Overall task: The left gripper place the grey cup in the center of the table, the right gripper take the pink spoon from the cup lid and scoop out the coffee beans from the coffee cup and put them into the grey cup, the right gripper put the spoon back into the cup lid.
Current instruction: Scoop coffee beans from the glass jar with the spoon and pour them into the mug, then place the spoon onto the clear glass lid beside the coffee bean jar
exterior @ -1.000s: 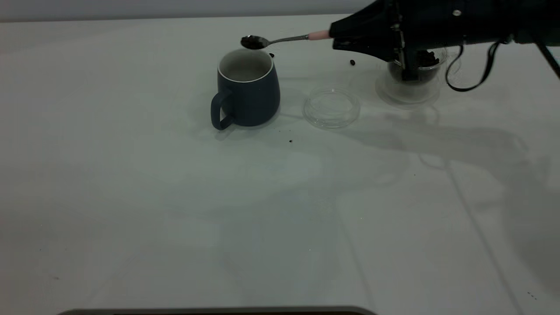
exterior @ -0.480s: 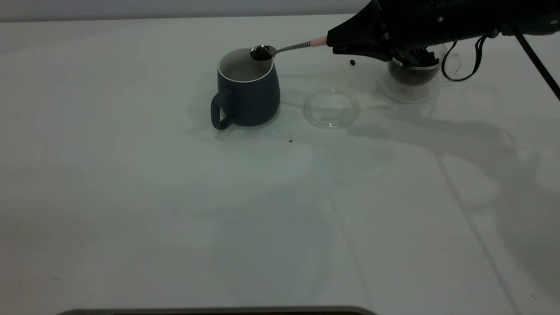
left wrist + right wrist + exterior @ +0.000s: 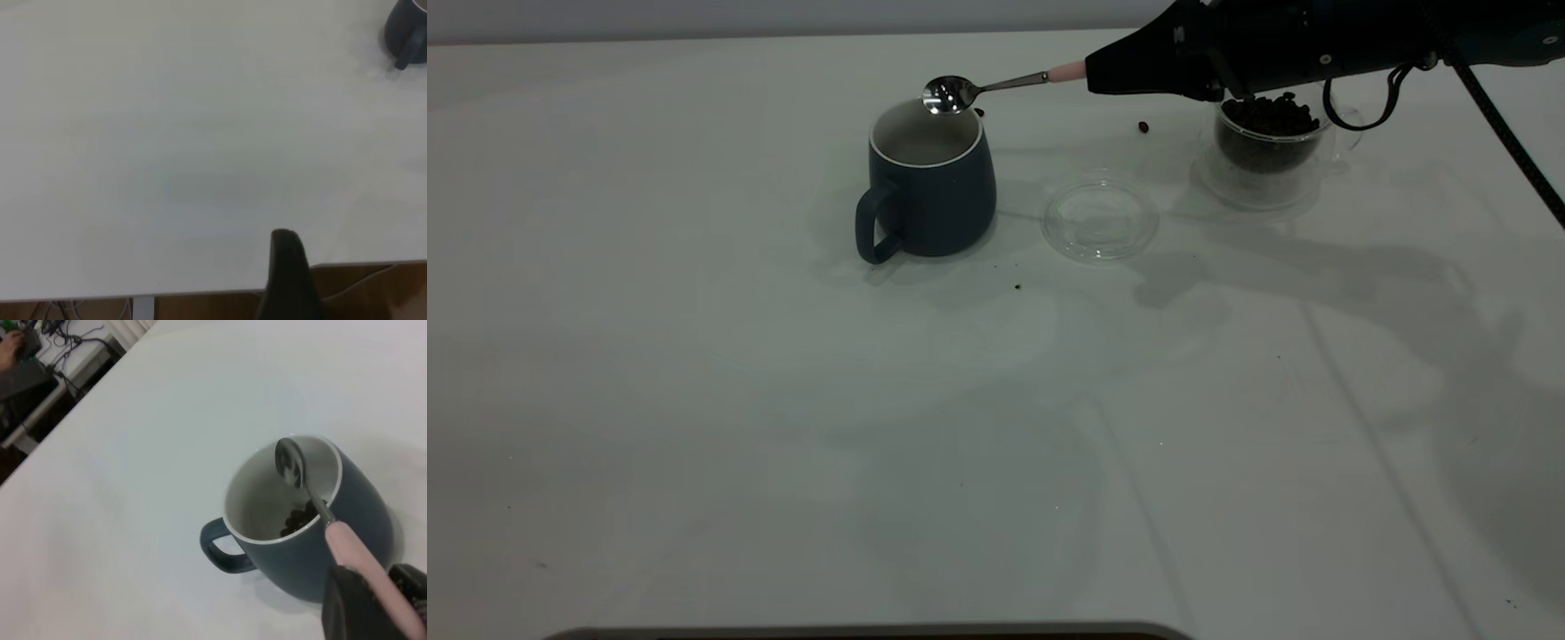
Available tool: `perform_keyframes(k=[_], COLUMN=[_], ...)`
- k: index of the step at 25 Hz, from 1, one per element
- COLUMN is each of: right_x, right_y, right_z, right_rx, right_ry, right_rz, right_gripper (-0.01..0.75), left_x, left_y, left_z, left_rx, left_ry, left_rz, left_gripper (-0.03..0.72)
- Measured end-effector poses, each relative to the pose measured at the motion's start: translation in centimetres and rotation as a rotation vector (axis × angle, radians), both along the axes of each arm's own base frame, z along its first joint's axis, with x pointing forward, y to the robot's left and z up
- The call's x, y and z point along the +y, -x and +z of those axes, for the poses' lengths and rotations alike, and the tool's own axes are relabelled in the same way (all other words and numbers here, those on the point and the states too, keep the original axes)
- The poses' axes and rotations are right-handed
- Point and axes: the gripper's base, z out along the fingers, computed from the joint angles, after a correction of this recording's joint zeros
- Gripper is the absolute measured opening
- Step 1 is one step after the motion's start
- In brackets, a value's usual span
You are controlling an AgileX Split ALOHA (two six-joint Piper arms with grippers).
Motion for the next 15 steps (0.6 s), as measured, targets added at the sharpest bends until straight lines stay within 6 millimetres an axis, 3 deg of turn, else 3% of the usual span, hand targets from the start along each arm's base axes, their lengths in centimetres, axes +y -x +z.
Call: perform_keyframes(k=[4,8,11,15], right_x=[-1.4,-4.7,-7.3,-9.1], right_y=[0.7,2.2,4.0,5.8], right_z=[1.7,4.3,4.1,1.8], right_rx=[0.137,0.302,0.452,0.594], right_ry=[-0.058,-0.150,-0.186,-0.169], right_rz=[-0.078,-0.250,-0.394,-0.511], right_gripper=[0.113,0.113,0.113,0.113], left_x=[0.0,0.0,0.0,0.0], left_y=[0.0,0.0,0.0,0.0], left_z=[0.0,0.0,0.0,0.0], left_rx=[0.000,0.000,0.000,0.000], left_ry=[0.000,0.000,0.000,0.000], left_rz=[0.000,0.000,0.000,0.000], left_gripper=[0.567,0.567,0.567,0.567])
